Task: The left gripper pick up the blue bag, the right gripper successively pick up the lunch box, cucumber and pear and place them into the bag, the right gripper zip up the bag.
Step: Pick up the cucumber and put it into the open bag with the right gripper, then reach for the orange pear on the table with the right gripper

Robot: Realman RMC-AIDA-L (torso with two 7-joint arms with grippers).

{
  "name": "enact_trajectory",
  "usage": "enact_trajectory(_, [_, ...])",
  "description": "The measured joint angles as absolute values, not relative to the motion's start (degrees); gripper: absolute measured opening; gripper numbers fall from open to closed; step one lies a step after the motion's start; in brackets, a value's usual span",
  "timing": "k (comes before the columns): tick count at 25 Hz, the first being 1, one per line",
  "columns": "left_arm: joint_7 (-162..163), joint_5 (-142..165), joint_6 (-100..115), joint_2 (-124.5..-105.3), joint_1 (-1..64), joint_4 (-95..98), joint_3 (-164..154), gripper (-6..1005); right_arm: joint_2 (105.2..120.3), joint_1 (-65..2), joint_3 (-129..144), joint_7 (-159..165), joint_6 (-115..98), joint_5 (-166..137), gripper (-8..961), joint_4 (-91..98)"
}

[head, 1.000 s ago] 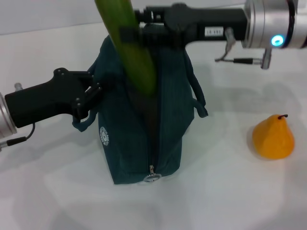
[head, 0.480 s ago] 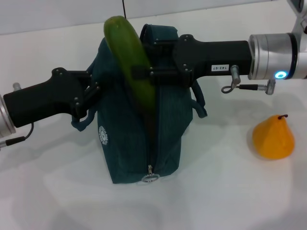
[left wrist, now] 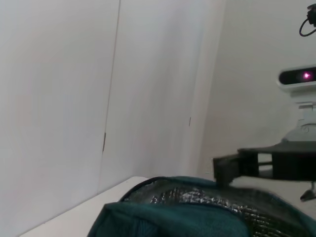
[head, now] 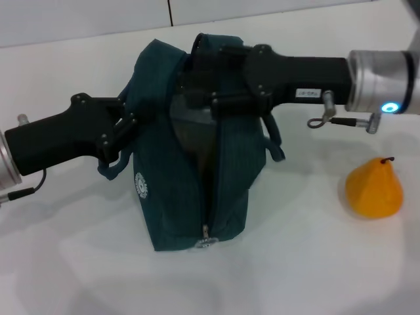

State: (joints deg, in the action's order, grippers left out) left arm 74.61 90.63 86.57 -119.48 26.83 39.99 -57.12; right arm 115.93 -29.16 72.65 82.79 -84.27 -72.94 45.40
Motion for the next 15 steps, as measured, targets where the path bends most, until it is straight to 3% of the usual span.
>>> enact_trajectory(4, [74.6,90.6,86.6,-119.48,26.5,40.0,-56.9,56,115.43,-25.5,70.0,78.8,-91.1,-68.3,857,45.8])
enact_trajectory(15, [74.3,91.0,86.6,-119.4,25.8,39.8,-56.3,56,114.24,-6.3,50.8,58.9,-113.1,-69.7,855,36.7])
